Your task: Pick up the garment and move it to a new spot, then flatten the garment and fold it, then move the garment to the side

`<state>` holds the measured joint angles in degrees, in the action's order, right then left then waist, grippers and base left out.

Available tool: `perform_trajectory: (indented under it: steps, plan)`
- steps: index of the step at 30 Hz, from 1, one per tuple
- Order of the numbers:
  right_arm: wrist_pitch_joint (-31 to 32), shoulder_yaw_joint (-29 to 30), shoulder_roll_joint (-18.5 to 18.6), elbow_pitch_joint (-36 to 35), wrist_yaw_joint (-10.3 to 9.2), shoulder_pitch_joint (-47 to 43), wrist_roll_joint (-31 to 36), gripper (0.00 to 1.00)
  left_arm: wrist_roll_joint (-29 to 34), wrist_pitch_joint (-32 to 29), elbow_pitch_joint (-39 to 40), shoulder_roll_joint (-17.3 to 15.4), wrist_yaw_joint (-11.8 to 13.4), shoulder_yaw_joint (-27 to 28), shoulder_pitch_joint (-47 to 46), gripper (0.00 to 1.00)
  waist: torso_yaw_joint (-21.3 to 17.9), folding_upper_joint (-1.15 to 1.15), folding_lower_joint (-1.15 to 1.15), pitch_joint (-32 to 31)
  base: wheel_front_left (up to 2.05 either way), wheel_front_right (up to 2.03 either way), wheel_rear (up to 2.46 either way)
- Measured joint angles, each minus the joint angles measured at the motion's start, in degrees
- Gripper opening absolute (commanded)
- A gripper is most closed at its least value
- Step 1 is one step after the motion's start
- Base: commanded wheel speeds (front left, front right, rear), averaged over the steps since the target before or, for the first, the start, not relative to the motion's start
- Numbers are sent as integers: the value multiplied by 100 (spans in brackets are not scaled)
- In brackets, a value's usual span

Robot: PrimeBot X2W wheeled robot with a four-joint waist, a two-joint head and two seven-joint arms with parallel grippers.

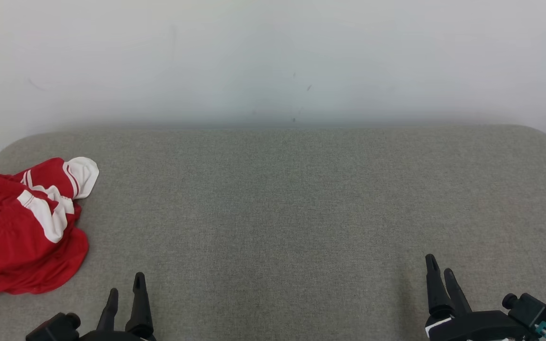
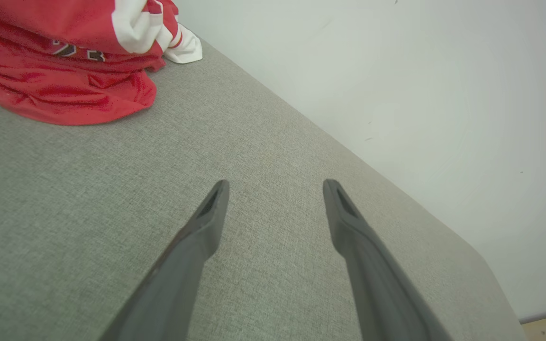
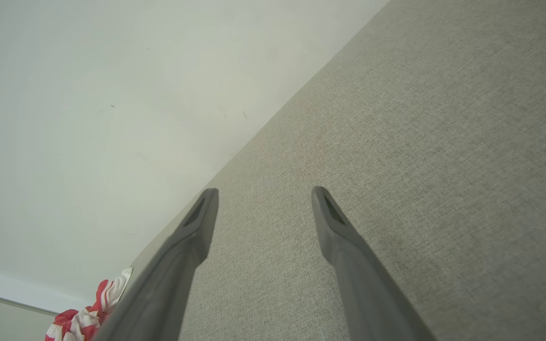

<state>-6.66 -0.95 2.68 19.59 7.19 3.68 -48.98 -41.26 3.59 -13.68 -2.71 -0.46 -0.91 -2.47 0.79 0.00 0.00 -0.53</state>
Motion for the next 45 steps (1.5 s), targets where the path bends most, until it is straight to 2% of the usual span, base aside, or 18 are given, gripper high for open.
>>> perform_trajectory:
  steps: [11, 26, 45]
  plan:
    - [67, -26, 2, 26, 1, 103, 1040, 100, 798, 200, 15, -154, 140, -183, -2, 100, -8, 0, 0, 7, 0, 0, 0]
    - [168, -125, 3, -73, 2, 89, 1901, 100, 1786, 489, -10, -300, 324, -465, -28, 100, 6, 0, 0, 14, 0, 0, 0]
    - [105, -62, 8, 19, 12, 85, 2803, 100, 2687, 777, -91, -422, 345, -759, -109, 100, -6, 0, 0, 10, 0, 0, 0]
